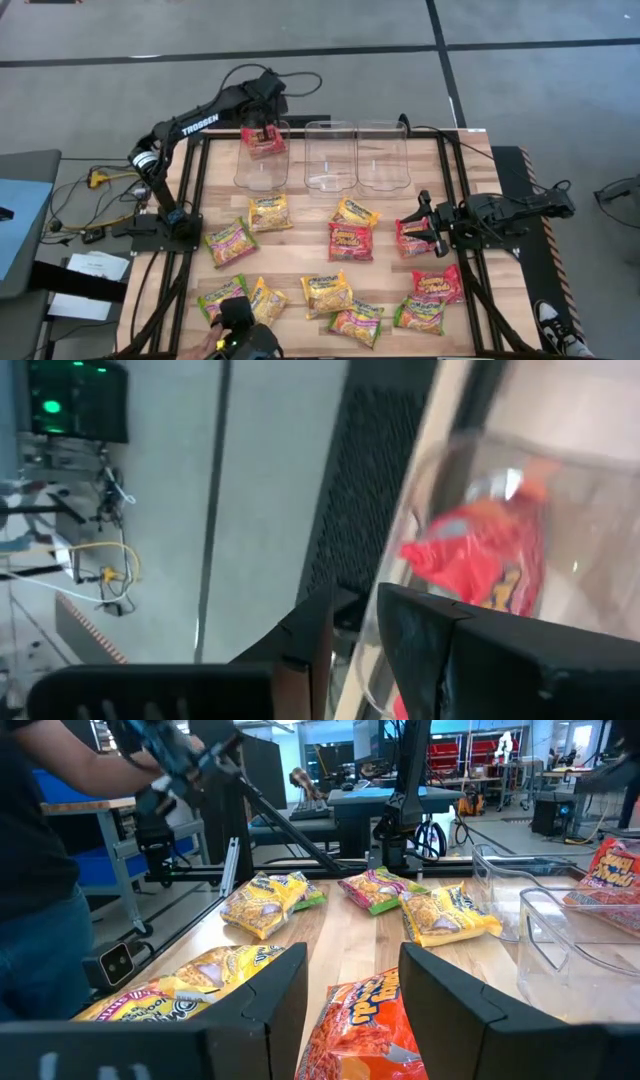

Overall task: Sort Maruchan noodles
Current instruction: Put the green noodle pack into the right transparent bin

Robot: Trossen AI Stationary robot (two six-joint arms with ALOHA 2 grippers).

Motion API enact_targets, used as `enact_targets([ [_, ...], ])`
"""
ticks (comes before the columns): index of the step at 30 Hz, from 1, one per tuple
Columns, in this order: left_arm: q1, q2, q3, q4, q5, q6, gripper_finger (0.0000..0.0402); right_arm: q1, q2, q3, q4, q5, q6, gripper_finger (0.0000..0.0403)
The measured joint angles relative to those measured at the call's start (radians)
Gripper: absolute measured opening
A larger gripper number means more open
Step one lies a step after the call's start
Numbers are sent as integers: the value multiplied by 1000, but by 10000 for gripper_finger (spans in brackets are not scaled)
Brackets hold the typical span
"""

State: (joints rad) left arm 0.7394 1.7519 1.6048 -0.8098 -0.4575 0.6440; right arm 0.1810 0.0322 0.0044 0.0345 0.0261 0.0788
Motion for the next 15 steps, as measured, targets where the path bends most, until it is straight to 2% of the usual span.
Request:
enact_targets([
  [3, -18, -1, 84, -61, 18, -85, 73, 0, 0, 0, 0, 0, 0, 182],
  [6, -41, -1, 161, -134, 98, -184, 73, 0, 0, 0, 1, 10, 0, 182],
  [11, -91, -1, 254, -206, 317, -360, 73, 0, 0, 0, 6, 30, 0, 182],
  [15, -141, -2, 310, -224, 542, -483, 73, 4, 0, 0, 29, 29, 44, 182],
])
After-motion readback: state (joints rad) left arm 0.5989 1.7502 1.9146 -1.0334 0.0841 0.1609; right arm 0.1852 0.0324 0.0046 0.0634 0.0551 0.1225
